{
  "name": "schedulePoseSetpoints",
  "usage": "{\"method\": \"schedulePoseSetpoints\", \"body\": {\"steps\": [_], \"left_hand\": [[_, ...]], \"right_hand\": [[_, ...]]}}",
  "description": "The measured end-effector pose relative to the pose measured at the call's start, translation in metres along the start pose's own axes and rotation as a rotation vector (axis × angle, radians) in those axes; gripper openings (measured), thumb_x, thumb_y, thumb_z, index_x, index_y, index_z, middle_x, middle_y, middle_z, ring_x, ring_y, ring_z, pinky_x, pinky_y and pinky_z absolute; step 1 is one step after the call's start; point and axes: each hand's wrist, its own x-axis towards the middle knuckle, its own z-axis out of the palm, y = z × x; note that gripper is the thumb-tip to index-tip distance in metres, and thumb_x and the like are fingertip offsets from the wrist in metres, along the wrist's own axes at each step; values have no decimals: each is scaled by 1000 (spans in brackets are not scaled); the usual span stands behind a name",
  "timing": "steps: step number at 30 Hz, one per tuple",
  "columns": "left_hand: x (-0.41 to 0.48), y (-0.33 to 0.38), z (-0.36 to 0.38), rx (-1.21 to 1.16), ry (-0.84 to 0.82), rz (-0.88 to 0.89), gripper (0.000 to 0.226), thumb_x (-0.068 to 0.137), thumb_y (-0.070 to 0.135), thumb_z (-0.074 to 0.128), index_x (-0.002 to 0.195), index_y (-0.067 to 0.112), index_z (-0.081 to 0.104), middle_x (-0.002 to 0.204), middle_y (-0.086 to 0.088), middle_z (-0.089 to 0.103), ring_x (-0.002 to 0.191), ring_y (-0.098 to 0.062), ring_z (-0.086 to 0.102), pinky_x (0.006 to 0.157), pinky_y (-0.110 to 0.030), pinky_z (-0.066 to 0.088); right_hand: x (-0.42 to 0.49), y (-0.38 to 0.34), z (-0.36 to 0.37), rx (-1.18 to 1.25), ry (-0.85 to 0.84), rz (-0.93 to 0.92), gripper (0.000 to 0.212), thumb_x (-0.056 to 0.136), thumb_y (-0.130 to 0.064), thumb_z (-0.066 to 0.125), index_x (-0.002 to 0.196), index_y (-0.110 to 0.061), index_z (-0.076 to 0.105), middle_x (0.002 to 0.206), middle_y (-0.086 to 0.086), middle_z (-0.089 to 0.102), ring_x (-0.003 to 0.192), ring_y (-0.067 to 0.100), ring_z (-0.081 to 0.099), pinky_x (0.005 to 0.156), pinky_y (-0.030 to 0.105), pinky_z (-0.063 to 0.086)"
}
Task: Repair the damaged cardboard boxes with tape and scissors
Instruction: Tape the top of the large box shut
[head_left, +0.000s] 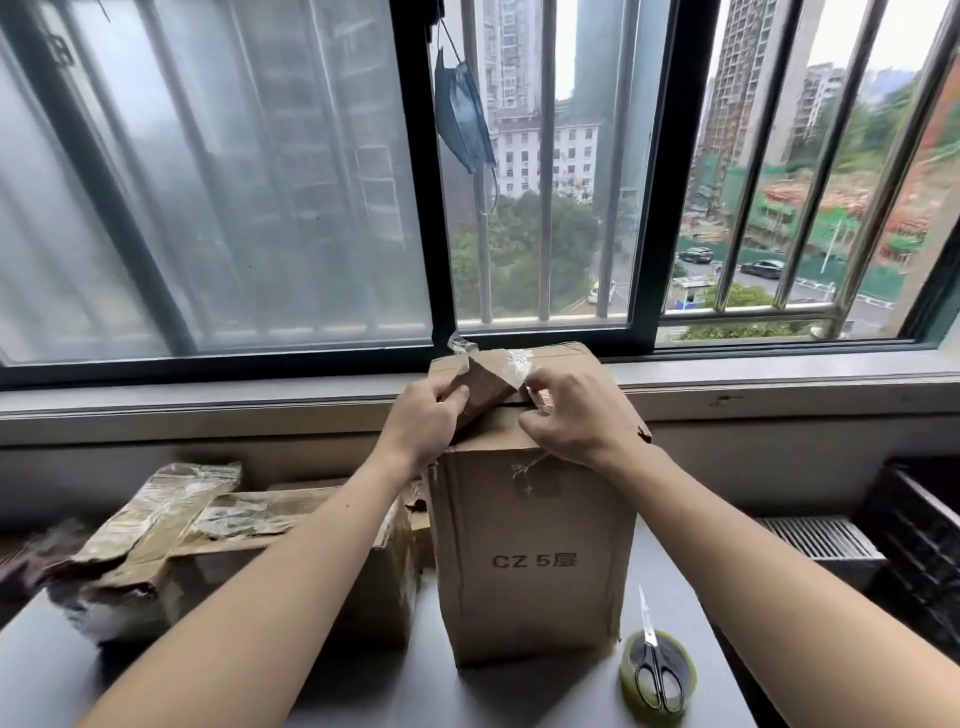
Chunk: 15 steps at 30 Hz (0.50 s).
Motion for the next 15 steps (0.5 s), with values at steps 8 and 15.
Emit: {"method": "schedulePoseSetpoints", "body": {"steps": [8, 15], "left_hand": [[-19, -16, -27, -240, -192, 65, 27, 101, 21, 53, 88, 28, 75, 85, 10, 73, 80, -7, 62, 80, -27, 44], [-31, -22, -44, -400, -380, 101, 22, 99, 18, 54, 109, 10, 72, 110, -13, 72, 99, -19, 64, 96, -36, 45]], "right_hand": [[-13, 8, 2, 93, 41, 198, 42, 93, -47, 53, 116, -17, 69, 116, 2, 70, 113, 23, 60, 102, 43, 44], [-23, -7, 14, -124, -59, 304, 62, 79, -67, 32, 115, -29, 65, 120, 0, 68, 121, 25, 56, 105, 43, 40]]}}
